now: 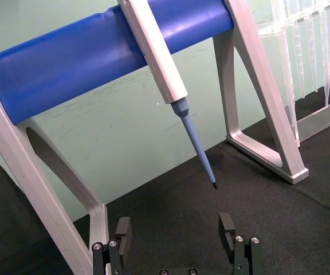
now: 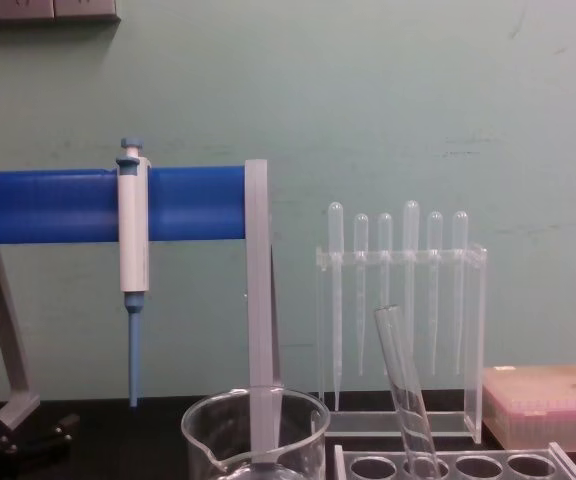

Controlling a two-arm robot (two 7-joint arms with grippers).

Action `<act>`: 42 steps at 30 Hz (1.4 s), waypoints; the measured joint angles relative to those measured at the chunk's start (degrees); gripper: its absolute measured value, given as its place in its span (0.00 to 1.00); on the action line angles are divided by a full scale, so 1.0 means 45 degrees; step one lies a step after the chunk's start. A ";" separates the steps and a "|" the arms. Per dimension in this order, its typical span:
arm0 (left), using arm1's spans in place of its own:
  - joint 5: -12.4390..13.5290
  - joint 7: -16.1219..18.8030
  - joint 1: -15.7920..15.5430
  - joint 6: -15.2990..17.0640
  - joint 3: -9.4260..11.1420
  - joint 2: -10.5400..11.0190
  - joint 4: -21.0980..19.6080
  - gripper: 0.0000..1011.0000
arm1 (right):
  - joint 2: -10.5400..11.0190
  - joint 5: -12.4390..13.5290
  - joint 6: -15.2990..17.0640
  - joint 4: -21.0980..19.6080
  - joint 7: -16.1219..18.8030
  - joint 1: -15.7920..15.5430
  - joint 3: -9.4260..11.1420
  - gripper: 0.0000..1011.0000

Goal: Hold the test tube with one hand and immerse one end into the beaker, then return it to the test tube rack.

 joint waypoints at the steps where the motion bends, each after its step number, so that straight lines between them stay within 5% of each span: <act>1: 0.0000 0.0000 0.0000 0.0000 0.0000 0.0000 0.0000 0.99 | -0.0001 0.0000 0.0000 0.0000 0.0000 0.0001 0.0000 0.99; 42: 0.0000 0.0000 0.0000 0.0001 0.0001 0.0000 0.0000 0.99 | -0.0001 -0.0004 0.0002 -0.0006 0.0001 -0.0006 0.0010 0.99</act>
